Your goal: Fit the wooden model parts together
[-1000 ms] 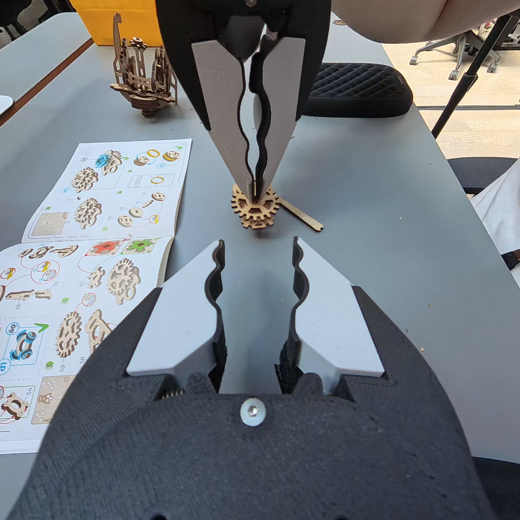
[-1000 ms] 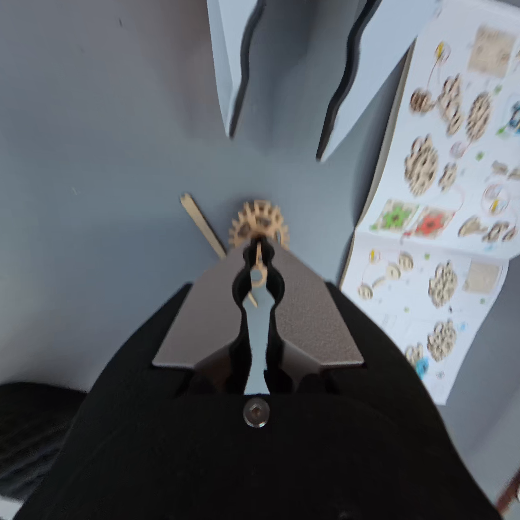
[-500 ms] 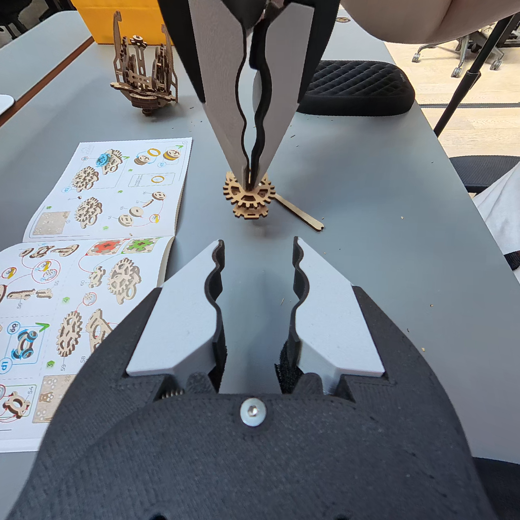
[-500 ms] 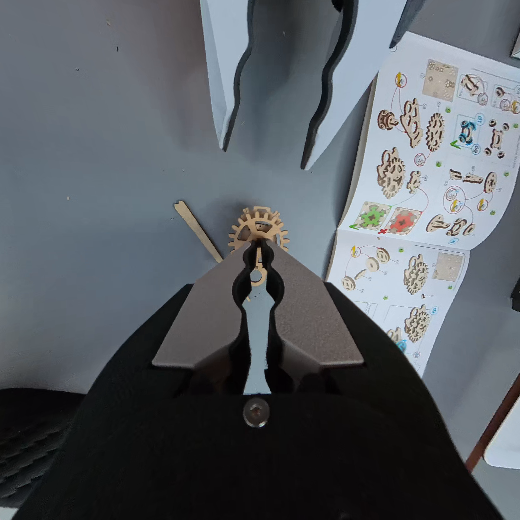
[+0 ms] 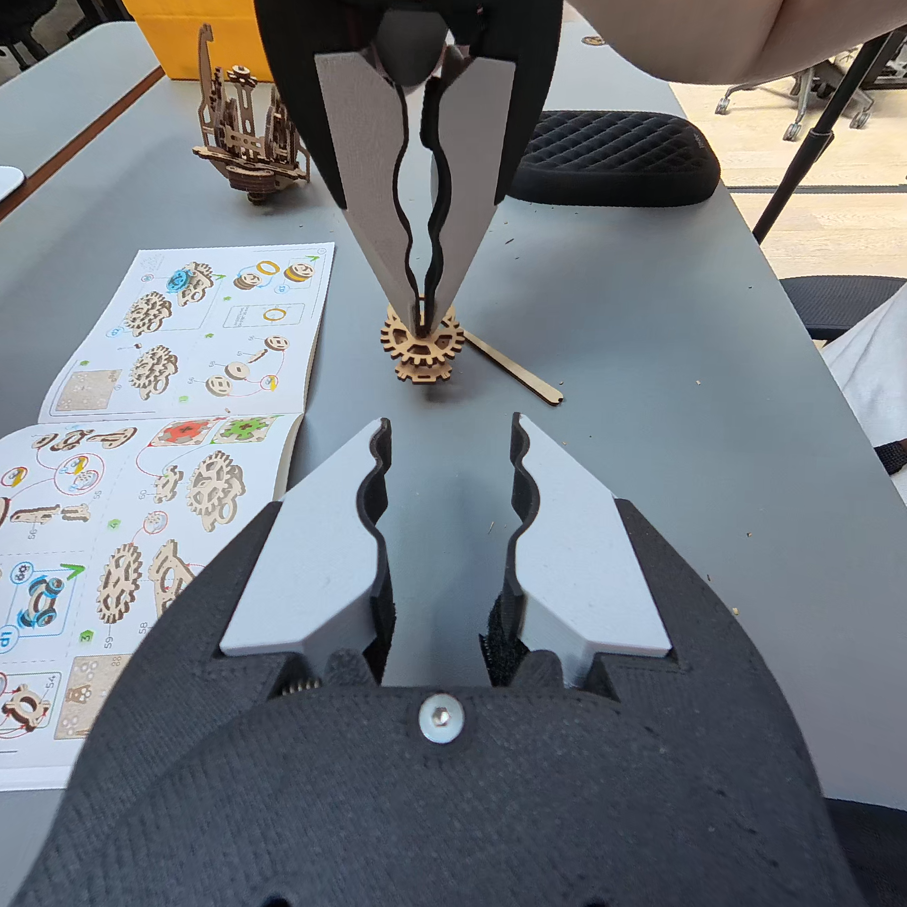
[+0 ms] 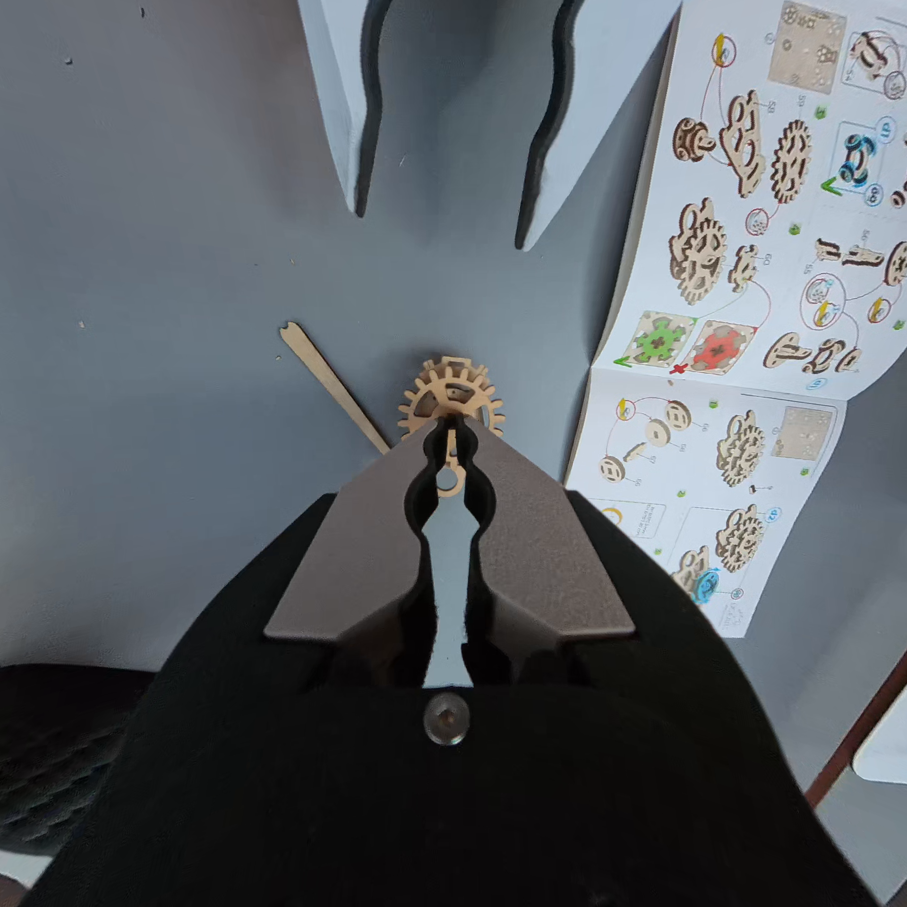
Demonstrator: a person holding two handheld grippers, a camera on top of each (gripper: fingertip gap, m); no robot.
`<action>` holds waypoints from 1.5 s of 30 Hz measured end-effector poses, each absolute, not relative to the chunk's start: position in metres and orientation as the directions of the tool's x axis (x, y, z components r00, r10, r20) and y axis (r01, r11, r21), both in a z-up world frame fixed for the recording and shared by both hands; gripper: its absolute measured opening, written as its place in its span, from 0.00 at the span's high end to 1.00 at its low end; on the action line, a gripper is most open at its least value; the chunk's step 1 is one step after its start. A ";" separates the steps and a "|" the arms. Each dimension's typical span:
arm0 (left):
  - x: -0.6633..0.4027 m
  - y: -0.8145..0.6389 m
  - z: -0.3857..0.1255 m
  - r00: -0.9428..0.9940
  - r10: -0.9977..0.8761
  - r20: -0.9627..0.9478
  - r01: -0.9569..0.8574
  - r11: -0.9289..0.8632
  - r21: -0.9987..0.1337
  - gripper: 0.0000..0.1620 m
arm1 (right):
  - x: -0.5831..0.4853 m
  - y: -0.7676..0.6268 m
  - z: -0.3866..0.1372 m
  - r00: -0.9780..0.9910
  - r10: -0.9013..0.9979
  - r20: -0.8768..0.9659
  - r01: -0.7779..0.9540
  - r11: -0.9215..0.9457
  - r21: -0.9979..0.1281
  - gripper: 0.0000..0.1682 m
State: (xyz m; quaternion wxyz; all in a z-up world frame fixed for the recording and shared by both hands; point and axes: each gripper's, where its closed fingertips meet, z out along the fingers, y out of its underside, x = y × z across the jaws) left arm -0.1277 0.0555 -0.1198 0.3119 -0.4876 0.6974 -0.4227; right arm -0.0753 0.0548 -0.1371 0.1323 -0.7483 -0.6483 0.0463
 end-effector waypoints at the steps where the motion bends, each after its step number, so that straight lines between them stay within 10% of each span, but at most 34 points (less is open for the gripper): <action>1: -0.128 0.055 -0.119 -0.330 -0.944 -0.025 -0.415 0.169 -0.894 0.71 | -0.082 0.056 -0.134 0.157 0.981 0.110 0.946 -0.117 -0.304 0.99; 10: -0.127 0.059 -0.112 -0.309 -0.951 -0.022 -0.389 0.147 -0.910 0.70 | -0.082 0.064 -0.132 0.225 0.973 0.043 0.918 -0.197 -0.345 0.99; 17: -0.129 0.067 -0.073 -0.241 -0.965 -0.107 -0.218 0.161 -0.963 0.70 | -0.096 0.069 -0.022 0.192 0.855 -0.481 0.464 -0.511 -0.723 0.99; 27: -0.135 0.047 -0.011 -0.110 -0.932 -0.347 0.038 0.345 -0.938 0.75 | -0.109 0.044 -0.018 0.107 0.824 -0.556 0.558 -0.513 -0.653 0.99; 45: -0.121 0.011 -0.043 -0.235 -0.851 -0.470 -0.046 0.493 -0.869 0.68 | -0.130 0.017 -0.041 -0.131 0.637 -0.760 0.618 -0.547 -0.565 0.99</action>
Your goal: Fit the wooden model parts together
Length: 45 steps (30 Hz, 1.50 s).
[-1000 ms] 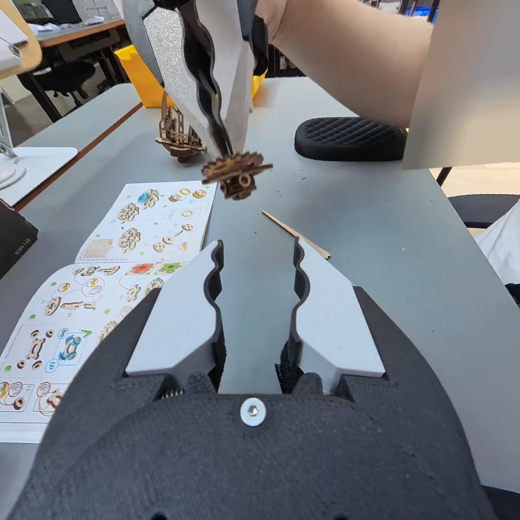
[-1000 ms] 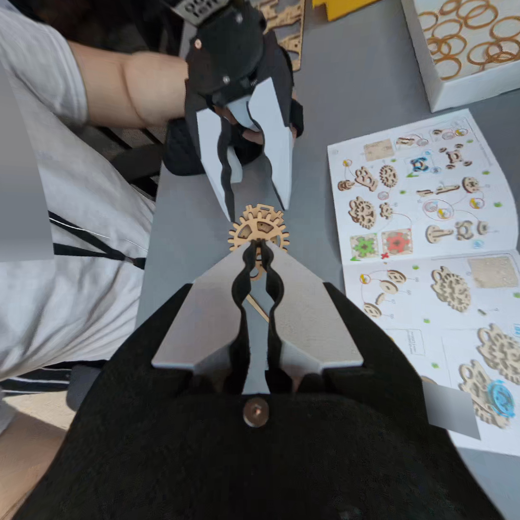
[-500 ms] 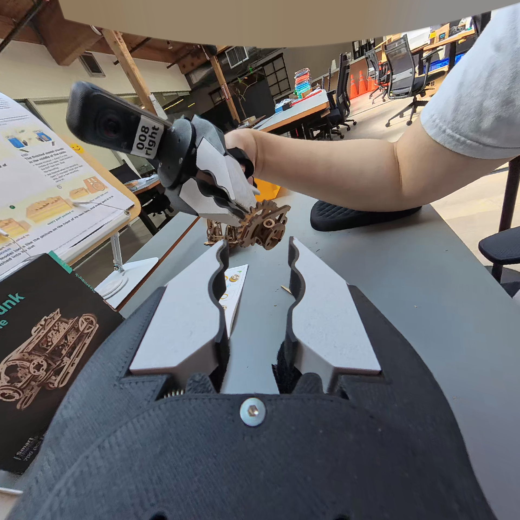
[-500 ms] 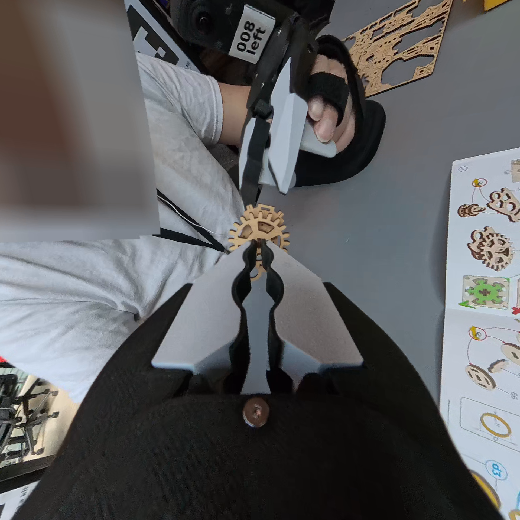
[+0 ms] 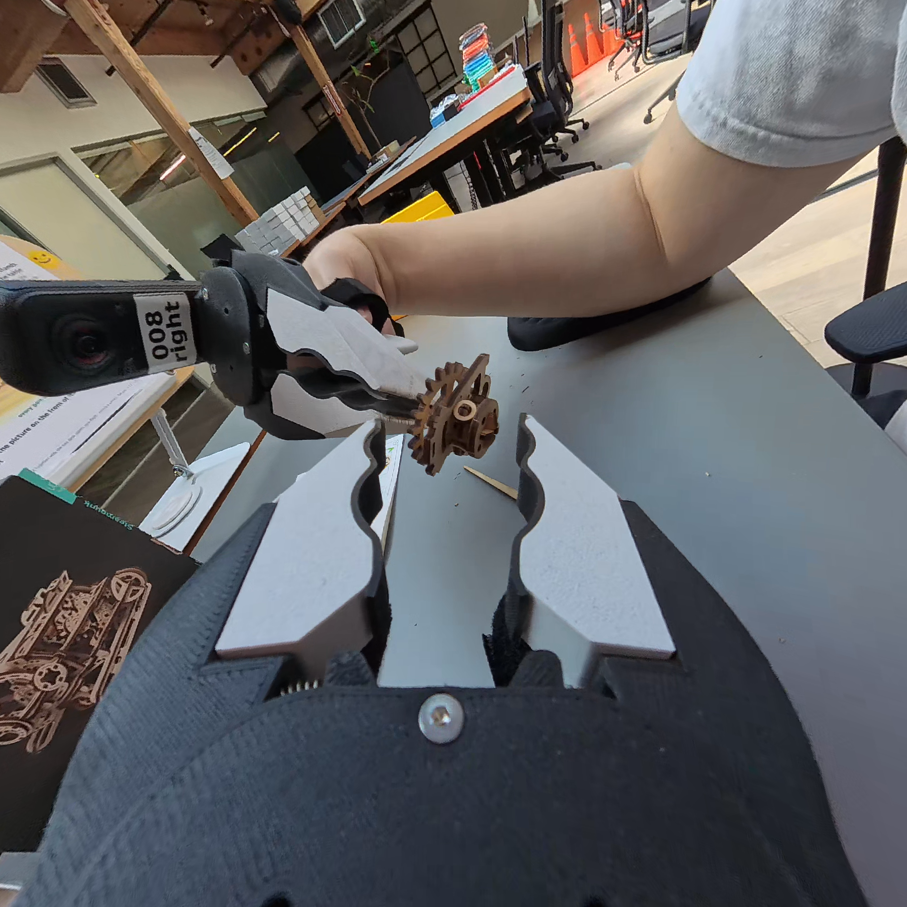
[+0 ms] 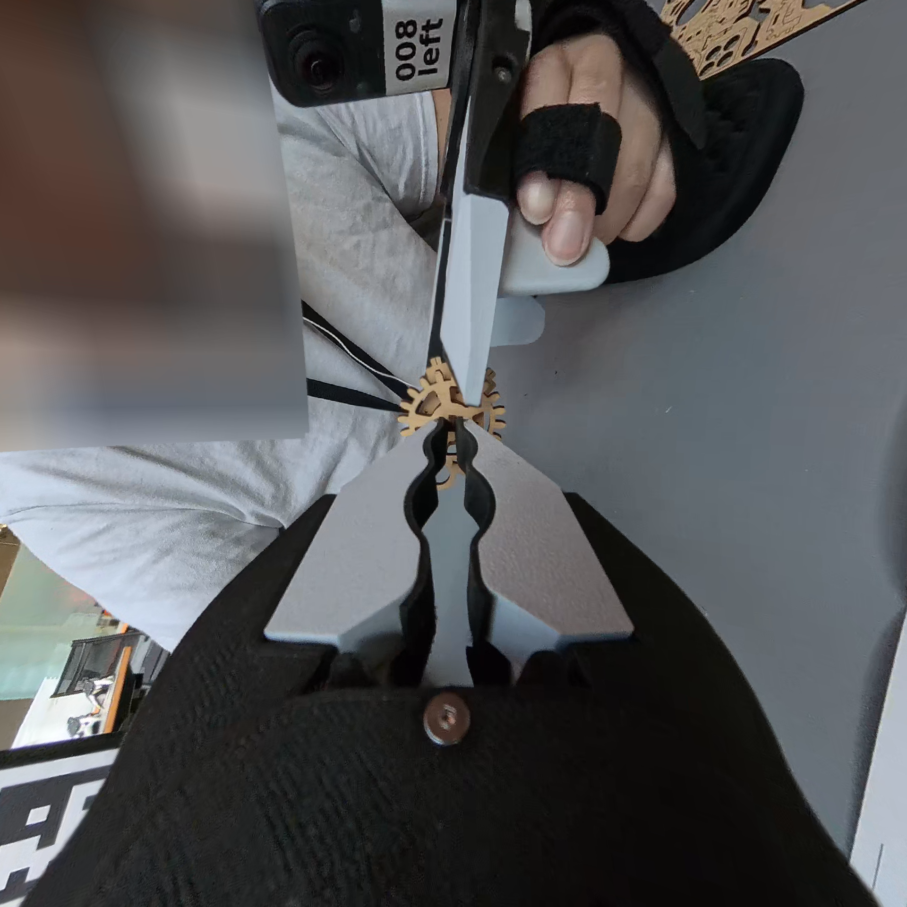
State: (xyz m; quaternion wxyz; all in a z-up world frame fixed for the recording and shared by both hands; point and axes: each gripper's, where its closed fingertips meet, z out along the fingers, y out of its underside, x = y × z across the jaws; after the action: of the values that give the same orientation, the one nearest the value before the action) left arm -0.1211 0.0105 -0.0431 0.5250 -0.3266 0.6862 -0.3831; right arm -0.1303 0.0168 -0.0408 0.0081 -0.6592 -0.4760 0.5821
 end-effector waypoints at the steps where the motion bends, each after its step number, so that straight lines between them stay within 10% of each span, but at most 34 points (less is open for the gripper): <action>1: -0.121 0.010 -0.044 -0.238 -0.846 -0.477 -0.044 0.500 -0.865 0.70 | -0.131 0.014 -0.042 -0.137 0.634 -0.761 0.628 -0.539 -0.561 0.99; 19: -0.128 0.019 -0.029 -0.141 -0.797 -0.587 0.021 0.591 -0.807 0.79 | -0.137 0.032 -0.029 -0.128 0.750 -0.649 0.522 -0.505 -0.687 0.89; 29: -0.147 0.062 0.003 0.104 -0.796 -0.596 0.065 0.603 -0.795 0.80 | -0.127 0.066 0.046 0.060 0.997 -0.051 0.151 -0.060 -0.987 0.78; 34: -0.159 0.074 0.017 0.174 -0.808 -0.563 0.117 0.584 -0.803 0.80 | -0.141 0.070 0.019 0.153 0.909 0.387 0.454 0.283 -0.845 0.84; 45: -0.166 0.074 0.027 0.236 -0.770 -0.593 0.139 0.631 -0.763 0.79 | -0.150 0.068 0.033 0.168 0.827 0.536 0.466 0.412 -0.783 0.98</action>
State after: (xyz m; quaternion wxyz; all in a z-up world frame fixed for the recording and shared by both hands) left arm -0.1665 0.0742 0.0269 0.7284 -0.2955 0.5338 -0.3118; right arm -0.1505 0.0685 0.0326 0.5624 -0.5176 -0.6245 0.1607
